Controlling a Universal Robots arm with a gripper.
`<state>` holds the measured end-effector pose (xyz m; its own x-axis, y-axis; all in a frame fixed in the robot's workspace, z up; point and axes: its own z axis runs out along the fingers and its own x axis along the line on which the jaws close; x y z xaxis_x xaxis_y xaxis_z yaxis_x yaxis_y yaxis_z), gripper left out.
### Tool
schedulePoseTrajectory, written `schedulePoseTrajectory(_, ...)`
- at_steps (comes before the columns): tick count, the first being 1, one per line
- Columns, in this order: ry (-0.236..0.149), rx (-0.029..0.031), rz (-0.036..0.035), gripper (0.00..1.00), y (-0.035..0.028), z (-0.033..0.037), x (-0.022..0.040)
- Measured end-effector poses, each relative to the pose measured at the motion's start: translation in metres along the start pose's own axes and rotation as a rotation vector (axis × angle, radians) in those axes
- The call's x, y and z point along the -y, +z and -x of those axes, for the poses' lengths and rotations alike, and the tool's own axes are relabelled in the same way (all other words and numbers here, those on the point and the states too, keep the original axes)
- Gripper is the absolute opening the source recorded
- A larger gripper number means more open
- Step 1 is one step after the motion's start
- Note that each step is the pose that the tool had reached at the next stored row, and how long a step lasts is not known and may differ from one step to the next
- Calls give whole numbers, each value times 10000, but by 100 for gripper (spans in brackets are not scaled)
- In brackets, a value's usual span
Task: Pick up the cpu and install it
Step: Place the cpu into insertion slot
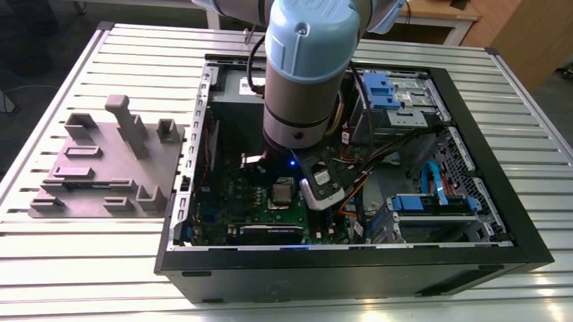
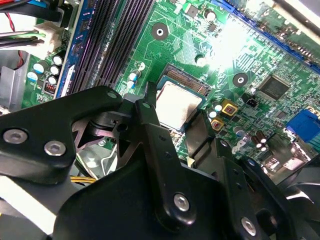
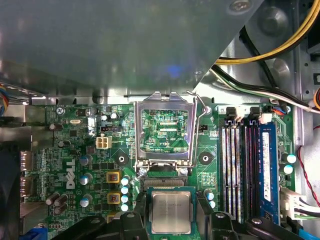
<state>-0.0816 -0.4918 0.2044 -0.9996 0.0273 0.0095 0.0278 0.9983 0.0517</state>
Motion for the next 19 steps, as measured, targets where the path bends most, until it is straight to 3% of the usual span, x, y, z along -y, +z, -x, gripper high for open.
schedulePoseTrajectory(6,-65,-3,0,47,10,0,4)
schedulePoseTrajectory(19,-72,-13,-1,47,98,-29,9)
